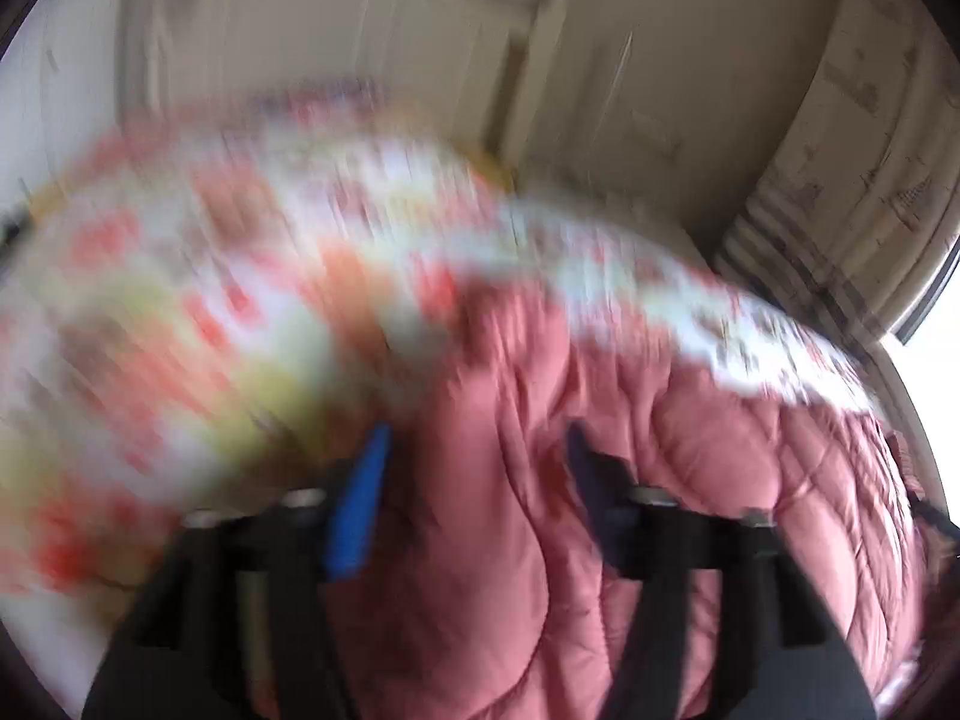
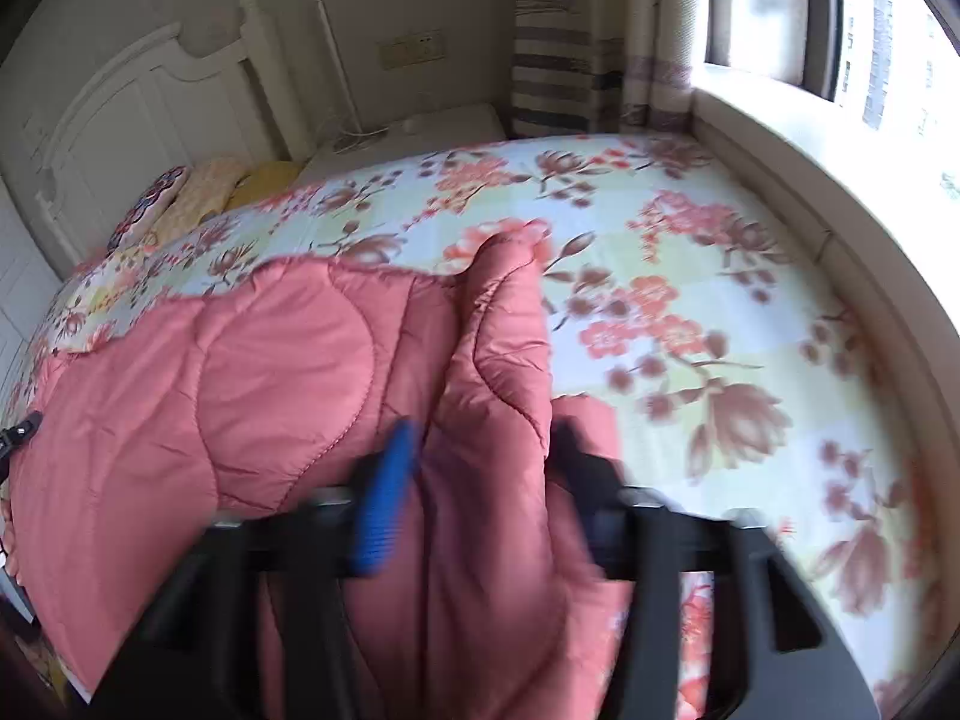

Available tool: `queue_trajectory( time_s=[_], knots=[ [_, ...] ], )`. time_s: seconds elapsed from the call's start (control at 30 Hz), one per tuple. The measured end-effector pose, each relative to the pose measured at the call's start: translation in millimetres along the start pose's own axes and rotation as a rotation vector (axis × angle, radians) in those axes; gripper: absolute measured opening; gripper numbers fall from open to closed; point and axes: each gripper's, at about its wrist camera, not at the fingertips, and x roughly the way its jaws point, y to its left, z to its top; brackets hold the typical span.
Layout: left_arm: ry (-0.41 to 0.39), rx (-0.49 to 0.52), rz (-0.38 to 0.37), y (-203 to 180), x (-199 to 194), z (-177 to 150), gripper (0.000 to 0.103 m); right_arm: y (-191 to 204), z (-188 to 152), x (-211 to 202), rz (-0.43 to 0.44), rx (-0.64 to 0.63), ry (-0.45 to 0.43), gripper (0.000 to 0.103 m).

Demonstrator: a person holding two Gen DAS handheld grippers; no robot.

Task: Fold large clothes

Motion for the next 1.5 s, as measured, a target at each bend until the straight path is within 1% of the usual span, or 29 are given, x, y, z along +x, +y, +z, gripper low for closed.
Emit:
queue_trajectory(
  time_s=[0.03,0.07,0.1,0.13,0.17,0.23,0.27,0.3,0.33,0.4,0.43,0.47,0.5,0.53,0.57,0.67,0.8,0.87,0.93,1.2,1.3,1.4,1.43,1.47,1.5],
  knots=[
    [-0.114,0.022,0.018,-7,-25,7,0.089,0,4,-16,0.014,-0.001,-0.059,0.089],
    [-0.179,0.038,0.01,-13,-40,12,0.096,7,9,-36,0.028,-0.015,-0.13,0.089],
    [-0.231,0.06,-0.01,-22,-56,18,0.101,15,12,-47,0.039,-0.034,-0.164,0.089],
    [-0.249,0.086,-0.028,-34,-66,22,0.101,31,15,-60,0.058,-0.079,-0.19,0.089],
    [-0.23,0.126,-0.038,-53,-70,27,0.101,51,16,-67,0.075,-0.138,-0.2,0.089],
    [-0.175,0.202,-0.042,-90,-65,27,0.101,89,12,-68,0.089,-0.241,-0.204,0.089],
    [-0.157,0.252,-0.03,-111,-58,22,0.101,111,6,-62,0.096,-0.302,-0.193,0.089],
    [-0.132,0.301,-0.005,-131,-47,15,0.101,124,3,-54,0.097,-0.344,-0.178,0.089],
    [-0.108,0.328,0.008,-143,-37,9,0.101,140,-5,-40,0.093,-0.392,-0.147,0.089],
    [0.008,0.39,0.021,-167,6,-14,0.101,162,-20,-1,0.078,-0.448,-0.063,0.089],
    [0.057,0.421,0.037,-173,24,-30,0.101,170,-37,36,0.058,-0.491,0.043,0.089],
    [0.151,0.468,0.07,-177,58,-48,0.101,168,-49,50,0.084,-0.487,0.048,0.093],
    [0.185,0.453,0.066,-174,71,-53,0.101,163,-47,53,0.099,-0.449,0.016,0.093],
    [0.203,0.396,0.044,-168,74,-48,0.101,160,-44,56,0.102,-0.43,0.038,0.093],
    [0.221,0.376,0.036,-165,77,-46,0.101,160,-43,57,0.105,-0.431,0.049,0.094],
    [0.262,0.359,-0.011,-159,84,-45,0.101,160,-41,62,0.125,-0.424,0.061,0.095],
    [0.263,0.35,-0.016,-158,83,-48,0.101,158,-40,60,0.135,-0.415,0.061,0.096],
    [0.263,0.348,-0.019,-159,82,-48,0.101,159,-43,52,0.135,-0.414,0.055,0.096],
    [0.265,0.341,-0.024,-155,85,-43,0.101,158,-43,53,0.136,-0.413,0.052,0.096],
    [0.27,0.331,-0.032,-154,88,-42,0.101,154,-44,51,0.145,-0.401,0.031,0.096],
    [0.269,0.33,-0.034,-154,87,-42,0.101,155,-42,51,0.155,-0.397,0.045,0.096],
    [0.272,0.326,-0.036,-153,88,-42,0.101,149,-35,37,0.176,-0.323,0.046,0.096],
    [0.272,0.325,-0.037,-153,88,-42,0.101,149,-33,23,0.225,-0.276,0.03,0.096],
    [0.272,0.325,-0.037,-153,88,-42,0.101,151,-32,8,0.297,-0.261,-0.001,0.096],
    [0.271,0.325,-0.038,-153,88,-42,0.101,157,-34,-6,0.361,-0.285,-0.044,0.096]
  ],
)
